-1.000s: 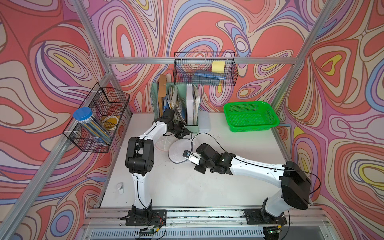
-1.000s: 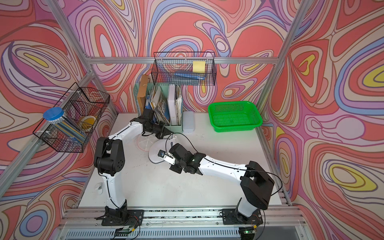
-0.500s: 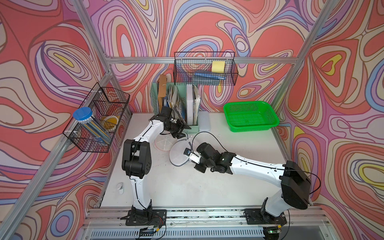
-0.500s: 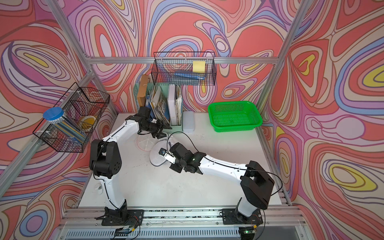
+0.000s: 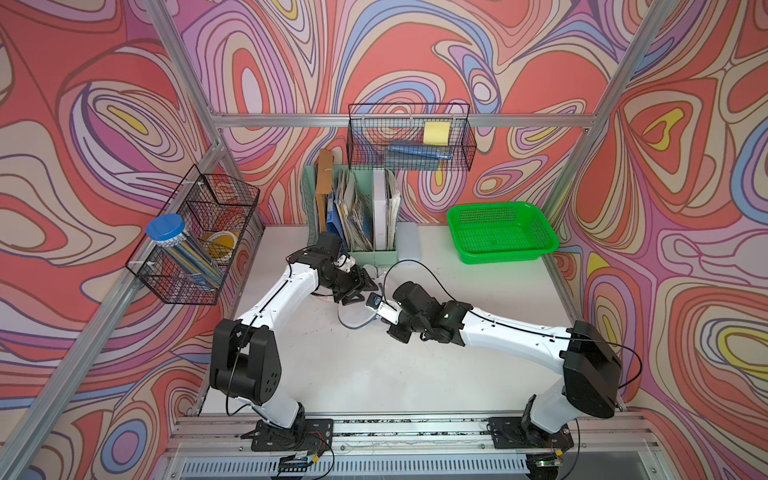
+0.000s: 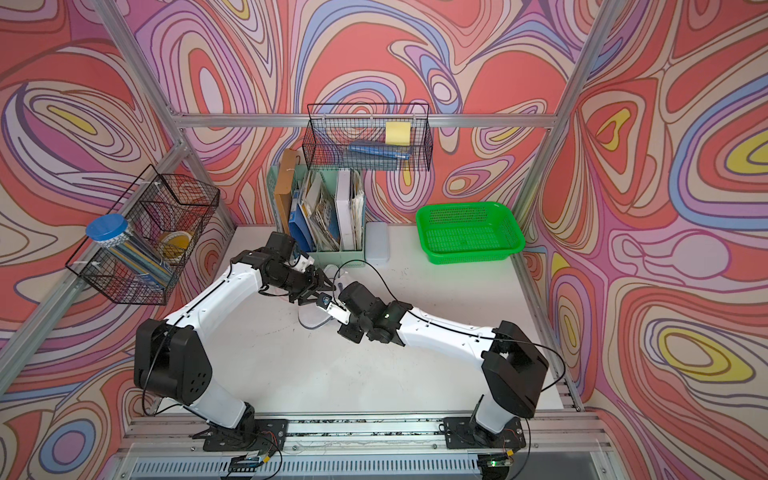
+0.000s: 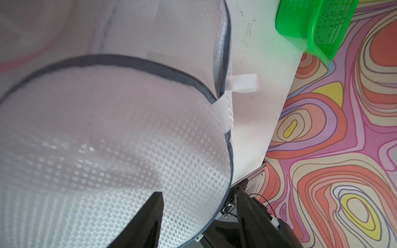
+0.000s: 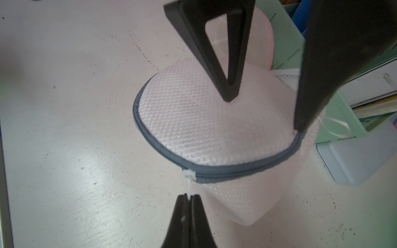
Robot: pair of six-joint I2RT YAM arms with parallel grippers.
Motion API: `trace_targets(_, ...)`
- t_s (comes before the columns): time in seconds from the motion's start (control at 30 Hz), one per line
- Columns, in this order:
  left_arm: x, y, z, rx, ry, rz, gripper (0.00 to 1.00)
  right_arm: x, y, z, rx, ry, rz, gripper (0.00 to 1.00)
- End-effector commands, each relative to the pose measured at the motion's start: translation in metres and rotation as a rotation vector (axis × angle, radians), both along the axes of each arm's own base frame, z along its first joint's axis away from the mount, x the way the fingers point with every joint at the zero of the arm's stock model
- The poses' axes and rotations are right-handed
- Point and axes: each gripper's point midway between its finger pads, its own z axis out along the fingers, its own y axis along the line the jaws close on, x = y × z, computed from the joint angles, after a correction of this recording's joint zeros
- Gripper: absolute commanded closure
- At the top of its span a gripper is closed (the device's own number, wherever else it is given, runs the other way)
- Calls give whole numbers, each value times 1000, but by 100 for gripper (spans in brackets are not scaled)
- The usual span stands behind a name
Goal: Turn the laundry bag inside out
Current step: Zip the zipper on the laundry bag.
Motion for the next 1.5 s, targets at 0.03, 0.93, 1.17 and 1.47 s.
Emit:
trace_targets(0.03, -8, -10, -7, 41, -13, -99, 41, 1, 8, 7, 26, 15, 13, 100)
trace_targets(0.93, -22, -36, -15, 86, -108, -432, 44, -8, 3, -18, 16, 56, 21, 100)
trace_targets(1.17, -32, -37, -32, 229, -118, -513, 47, -7, 3, -15, 22, 53, 19, 100)
trace_targets(1.47, -21, -35, -28, 288, -137, -472, 100, -10, -1, -12, 10, 52, 27, 100)
